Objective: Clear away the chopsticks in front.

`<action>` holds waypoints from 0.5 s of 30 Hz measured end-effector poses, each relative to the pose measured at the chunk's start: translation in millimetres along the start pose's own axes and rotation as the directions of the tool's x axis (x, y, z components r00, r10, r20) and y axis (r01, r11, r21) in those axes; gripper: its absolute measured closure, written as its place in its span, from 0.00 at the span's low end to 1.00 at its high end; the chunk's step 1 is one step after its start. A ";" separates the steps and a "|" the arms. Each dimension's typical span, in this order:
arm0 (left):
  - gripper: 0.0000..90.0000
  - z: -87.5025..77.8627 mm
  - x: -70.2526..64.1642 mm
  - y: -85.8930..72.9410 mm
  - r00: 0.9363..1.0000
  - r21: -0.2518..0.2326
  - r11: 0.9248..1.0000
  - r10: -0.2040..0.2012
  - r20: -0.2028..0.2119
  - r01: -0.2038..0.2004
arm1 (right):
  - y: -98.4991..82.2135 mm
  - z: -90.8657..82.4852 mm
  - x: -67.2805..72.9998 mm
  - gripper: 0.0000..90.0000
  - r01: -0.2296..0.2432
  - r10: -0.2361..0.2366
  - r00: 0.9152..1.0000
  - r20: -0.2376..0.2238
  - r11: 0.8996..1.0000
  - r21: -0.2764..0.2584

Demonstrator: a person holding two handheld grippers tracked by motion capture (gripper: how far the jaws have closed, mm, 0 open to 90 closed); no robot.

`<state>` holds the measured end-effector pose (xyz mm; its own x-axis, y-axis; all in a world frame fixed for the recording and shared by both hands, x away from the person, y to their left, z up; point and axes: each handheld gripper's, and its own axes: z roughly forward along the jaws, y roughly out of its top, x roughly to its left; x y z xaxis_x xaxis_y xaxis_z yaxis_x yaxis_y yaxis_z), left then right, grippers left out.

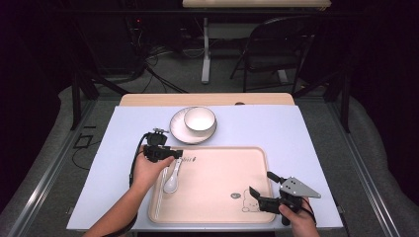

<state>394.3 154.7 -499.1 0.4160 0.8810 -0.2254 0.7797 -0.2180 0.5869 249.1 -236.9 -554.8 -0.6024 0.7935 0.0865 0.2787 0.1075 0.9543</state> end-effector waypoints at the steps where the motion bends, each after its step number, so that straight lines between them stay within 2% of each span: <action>1: 0.47 -0.6 0.2 2.0 1.000 -0.002 1.000 -0.001 -0.002 0.001 | 0.0 0.0 -0.1 0.16 0.001 -0.001 1.000 0.000 1.000 0.000; 9: 0.47 -3.3 0.8 18.9 1.000 -0.022 1.000 -0.002 -0.015 0.001 | -0.1 -0.2 -0.3 0.16 -0.002 0.002 1.000 0.001 1.000 -0.001; 15: 0.47 -2.8 2.2 31.3 1.000 -0.031 0.999 -0.014 -0.005 0.014 | 0.0 -0.3 -0.3 0.16 -0.002 0.002 1.000 0.000 1.000 -0.001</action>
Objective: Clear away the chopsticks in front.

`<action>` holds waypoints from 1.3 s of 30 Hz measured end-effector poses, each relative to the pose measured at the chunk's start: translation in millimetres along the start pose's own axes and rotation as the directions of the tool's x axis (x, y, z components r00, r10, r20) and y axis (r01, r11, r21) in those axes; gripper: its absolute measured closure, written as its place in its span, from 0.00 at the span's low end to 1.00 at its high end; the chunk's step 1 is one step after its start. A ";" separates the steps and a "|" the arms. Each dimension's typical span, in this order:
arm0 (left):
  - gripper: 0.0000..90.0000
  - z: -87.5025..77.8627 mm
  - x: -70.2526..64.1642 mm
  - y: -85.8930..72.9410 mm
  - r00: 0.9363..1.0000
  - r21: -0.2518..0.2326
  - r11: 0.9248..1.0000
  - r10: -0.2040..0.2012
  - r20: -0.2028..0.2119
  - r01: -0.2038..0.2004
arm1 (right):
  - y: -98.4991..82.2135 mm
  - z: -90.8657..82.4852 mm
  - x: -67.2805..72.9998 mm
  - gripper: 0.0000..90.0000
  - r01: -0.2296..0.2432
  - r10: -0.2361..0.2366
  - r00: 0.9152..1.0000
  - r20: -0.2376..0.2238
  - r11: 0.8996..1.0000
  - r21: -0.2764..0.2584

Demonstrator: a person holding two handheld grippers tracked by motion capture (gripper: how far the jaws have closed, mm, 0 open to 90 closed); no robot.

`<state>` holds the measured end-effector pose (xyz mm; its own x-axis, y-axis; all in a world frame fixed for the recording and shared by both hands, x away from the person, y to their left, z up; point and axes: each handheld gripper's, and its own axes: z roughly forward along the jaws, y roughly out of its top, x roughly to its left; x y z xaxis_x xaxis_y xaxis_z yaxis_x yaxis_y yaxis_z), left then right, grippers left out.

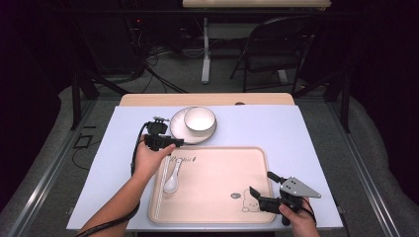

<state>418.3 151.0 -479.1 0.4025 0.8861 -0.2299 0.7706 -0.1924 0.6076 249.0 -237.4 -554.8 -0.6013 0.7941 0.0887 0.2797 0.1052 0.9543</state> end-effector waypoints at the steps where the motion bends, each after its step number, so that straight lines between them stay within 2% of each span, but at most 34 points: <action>1: 0.47 0.2 0.2 2.8 1.000 -0.006 1.000 -0.006 0.003 0.006 | 0.0 0.0 0.0 0.16 0.000 0.000 1.000 0.000 1.000 0.000; 8: 0.46 0.7 -1.6 17.1 1.000 -0.036 0.999 -0.022 0.020 0.022 | 0.0 -0.3 -0.3 0.16 0.001 -0.001 1.000 0.000 1.000 0.000; 13: 0.42 5.2 -2.6 26.0 1.000 -0.040 0.999 -0.003 -0.017 0.002 | 0.0 -0.6 -0.2 0.16 0.000 0.000 1.000 -0.001 1.000 0.000; 20: 0.38 13.4 0.5 39.5 0.998 -0.043 0.998 -0.036 -0.042 0.034 | 0.1 -0.8 -0.2 0.16 0.000 0.000 1.000 -0.001 1.000 0.000; 27: 0.38 20.5 -0.2 51.0 0.997 -0.042 0.998 -0.047 -0.068 0.044 | 0.2 -1.0 -0.2 0.16 0.001 -0.001 1.000 -0.001 1.000 -0.001; 39: 0.38 45.1 -4.2 61.5 0.993 -0.028 0.996 -0.081 -0.081 0.079 | 0.3 -1.4 -0.3 0.16 0.001 -0.001 1.000 -0.004 1.000 -0.002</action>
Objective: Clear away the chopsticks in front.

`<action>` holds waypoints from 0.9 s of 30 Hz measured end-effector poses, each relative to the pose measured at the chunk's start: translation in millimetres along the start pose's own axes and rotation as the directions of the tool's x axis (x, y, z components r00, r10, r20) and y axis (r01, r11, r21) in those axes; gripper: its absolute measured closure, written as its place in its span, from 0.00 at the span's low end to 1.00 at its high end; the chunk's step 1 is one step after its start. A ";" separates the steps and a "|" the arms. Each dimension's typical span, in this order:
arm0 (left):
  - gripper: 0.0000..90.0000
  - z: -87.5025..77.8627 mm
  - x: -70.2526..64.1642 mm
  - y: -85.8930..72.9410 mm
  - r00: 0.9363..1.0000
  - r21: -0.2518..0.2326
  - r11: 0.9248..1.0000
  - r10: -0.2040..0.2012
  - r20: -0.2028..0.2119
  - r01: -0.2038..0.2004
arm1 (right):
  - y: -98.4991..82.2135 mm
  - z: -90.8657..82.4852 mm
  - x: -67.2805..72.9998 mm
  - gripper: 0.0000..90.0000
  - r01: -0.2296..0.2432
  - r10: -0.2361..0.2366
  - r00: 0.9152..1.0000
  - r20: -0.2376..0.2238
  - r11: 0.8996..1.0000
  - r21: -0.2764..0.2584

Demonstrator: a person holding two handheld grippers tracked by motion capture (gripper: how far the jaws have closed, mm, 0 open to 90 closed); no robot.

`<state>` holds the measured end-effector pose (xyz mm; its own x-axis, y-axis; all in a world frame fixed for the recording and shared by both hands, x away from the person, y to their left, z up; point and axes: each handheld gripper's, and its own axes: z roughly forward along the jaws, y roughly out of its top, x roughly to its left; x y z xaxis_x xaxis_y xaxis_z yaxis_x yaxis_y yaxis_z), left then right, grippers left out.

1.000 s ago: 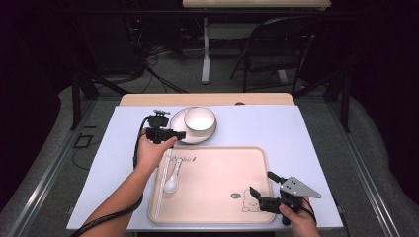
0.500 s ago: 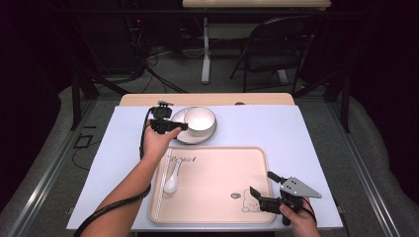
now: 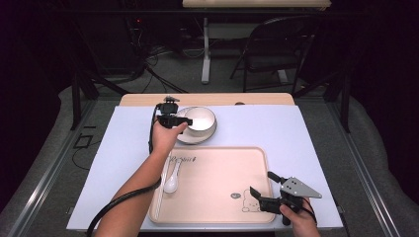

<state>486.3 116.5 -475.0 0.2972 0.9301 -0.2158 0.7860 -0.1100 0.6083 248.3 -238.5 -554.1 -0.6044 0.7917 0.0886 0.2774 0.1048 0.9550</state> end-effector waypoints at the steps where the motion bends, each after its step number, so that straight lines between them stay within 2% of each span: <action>1: 0.38 1.7 -0.4 0.1 1.000 0.000 1.000 -0.003 0.002 0.003 | 0.0 0.0 0.0 0.16 0.000 0.000 1.000 0.000 1.000 0.000; 13: 0.38 22.5 1.3 -0.7 0.999 0.002 0.999 -0.032 -0.005 0.032 | 0.0 -0.1 0.0 0.16 -0.002 0.002 1.000 -0.003 1.000 -0.002; 19: 0.38 30.2 4.1 -3.0 0.999 -0.014 0.999 -0.048 -0.007 0.048 | 0.0 0.0 0.0 0.16 -0.004 0.004 1.000 -0.004 1.000 -0.001; 27: 0.39 40.5 4.6 -6.3 0.999 -0.016 0.999 -0.045 0.001 0.045 | -0.2 -0.1 -0.3 0.16 -0.004 0.004 1.000 -0.004 1.000 -0.001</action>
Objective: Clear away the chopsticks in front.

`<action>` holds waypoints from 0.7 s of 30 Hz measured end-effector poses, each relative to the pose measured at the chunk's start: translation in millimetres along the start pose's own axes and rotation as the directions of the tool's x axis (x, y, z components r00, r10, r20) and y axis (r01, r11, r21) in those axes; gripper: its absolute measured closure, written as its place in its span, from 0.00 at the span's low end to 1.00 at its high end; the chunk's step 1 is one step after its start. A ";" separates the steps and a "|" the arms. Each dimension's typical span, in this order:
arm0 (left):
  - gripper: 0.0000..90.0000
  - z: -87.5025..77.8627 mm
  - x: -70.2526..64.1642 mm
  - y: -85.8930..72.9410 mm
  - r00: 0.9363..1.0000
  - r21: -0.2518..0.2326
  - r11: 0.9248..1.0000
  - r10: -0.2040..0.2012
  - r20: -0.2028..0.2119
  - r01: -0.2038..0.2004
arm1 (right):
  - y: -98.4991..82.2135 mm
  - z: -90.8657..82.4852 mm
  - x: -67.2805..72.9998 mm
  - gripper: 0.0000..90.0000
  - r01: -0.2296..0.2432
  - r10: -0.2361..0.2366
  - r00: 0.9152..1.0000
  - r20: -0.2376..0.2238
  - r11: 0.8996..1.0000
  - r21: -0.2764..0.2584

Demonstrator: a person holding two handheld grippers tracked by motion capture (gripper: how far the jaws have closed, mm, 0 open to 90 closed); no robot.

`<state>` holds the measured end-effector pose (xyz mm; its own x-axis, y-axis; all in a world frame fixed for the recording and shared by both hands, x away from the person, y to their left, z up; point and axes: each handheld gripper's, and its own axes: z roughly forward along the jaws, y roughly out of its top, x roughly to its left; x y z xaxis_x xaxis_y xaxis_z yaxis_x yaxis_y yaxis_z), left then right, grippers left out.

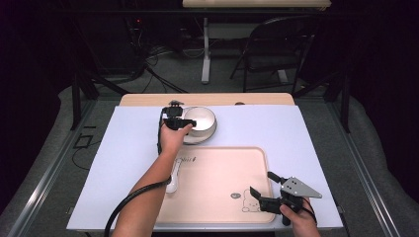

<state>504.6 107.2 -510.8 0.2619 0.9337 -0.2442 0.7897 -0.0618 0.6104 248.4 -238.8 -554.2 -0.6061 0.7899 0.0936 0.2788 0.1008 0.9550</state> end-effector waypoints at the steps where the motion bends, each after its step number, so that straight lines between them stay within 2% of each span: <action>1: 0.39 1.4 0.0 -0.4 1.000 0.000 1.000 -0.004 0.002 0.004 | 0.0 -0.1 0.0 0.16 0.000 0.000 1.000 0.000 1.000 0.000; 8: 0.41 10.5 -0.9 -2.3 1.000 0.001 1.000 -0.012 0.004 0.012 | 0.0 0.0 0.0 0.16 -0.001 0.001 1.000 -0.002 1.000 0.000; 15: 0.51 16.8 -0.4 -4.0 1.000 -0.013 1.000 -0.023 0.001 0.023 | 0.0 -0.5 -0.2 0.16 -0.002 0.002 1.000 0.000 1.000 -0.003; 21: 0.58 21.3 1.2 -6.6 0.999 -0.031 0.998 -0.051 0.009 0.051 | -0.1 -0.4 0.0 0.16 -0.003 0.003 1.000 -0.001 1.000 -0.001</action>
<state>511.5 101.3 -531.1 0.2268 0.9323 -0.2818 0.7846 -0.0035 0.6200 248.0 -239.1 -554.2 -0.6064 0.7892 0.0967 0.2795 0.0977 0.9552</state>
